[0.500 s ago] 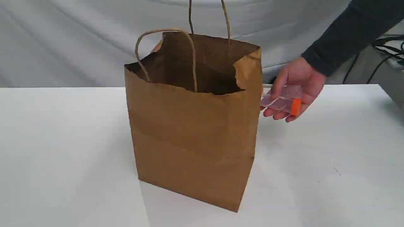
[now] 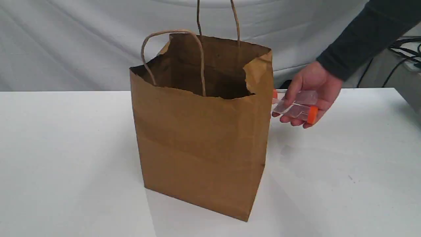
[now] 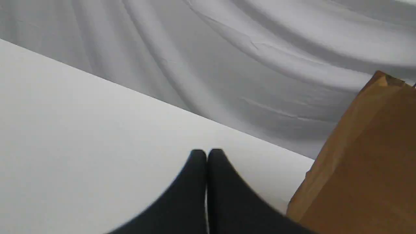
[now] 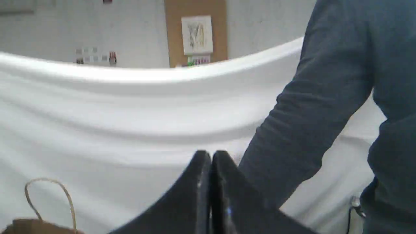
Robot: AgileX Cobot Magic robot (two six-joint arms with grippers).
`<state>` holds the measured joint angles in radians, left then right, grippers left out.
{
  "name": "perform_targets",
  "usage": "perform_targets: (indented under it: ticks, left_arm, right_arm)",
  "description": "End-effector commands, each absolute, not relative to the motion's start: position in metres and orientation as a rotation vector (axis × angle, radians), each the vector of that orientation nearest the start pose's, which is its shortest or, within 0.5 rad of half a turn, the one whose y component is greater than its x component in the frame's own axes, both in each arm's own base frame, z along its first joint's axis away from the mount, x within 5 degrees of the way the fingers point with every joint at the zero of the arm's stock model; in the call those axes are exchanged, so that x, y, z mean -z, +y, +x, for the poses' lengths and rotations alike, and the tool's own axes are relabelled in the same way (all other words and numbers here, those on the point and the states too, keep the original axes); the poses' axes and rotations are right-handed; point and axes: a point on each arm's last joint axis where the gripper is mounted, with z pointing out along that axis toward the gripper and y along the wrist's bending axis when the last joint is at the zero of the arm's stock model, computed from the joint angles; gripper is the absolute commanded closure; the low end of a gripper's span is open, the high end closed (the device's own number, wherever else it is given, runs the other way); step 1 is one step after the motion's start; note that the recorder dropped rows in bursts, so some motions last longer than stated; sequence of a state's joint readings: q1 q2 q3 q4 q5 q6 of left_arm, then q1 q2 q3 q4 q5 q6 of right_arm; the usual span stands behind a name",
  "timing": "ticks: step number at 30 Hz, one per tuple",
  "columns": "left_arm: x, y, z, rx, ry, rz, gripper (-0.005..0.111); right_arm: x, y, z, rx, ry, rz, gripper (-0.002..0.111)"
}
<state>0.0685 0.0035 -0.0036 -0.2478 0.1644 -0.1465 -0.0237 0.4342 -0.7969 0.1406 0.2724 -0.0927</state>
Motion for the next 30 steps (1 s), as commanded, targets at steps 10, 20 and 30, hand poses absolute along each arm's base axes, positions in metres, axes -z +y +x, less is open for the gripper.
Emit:
perform_targets:
  ticks: [10, 20, 30]
  left_arm:
    - [-0.242, -0.003, 0.049, 0.425, 1.473, -0.394, 0.107]
    - [-0.363, -0.024, 0.033, 0.247, 1.499, 0.11, 0.107]
    - [-0.414, -0.046, 0.134, 0.446, 1.876, 0.568, 0.107]
  right_arm:
    - [-0.448, 0.024, 0.172, -0.135, 1.803, -0.373, 0.108]
    - [-0.431, 0.025, 0.206, -0.178, 1.916, -0.38, 0.108]
    - [-0.426, 0.027, 0.202, -0.198, 1.978, -0.423, 0.108]
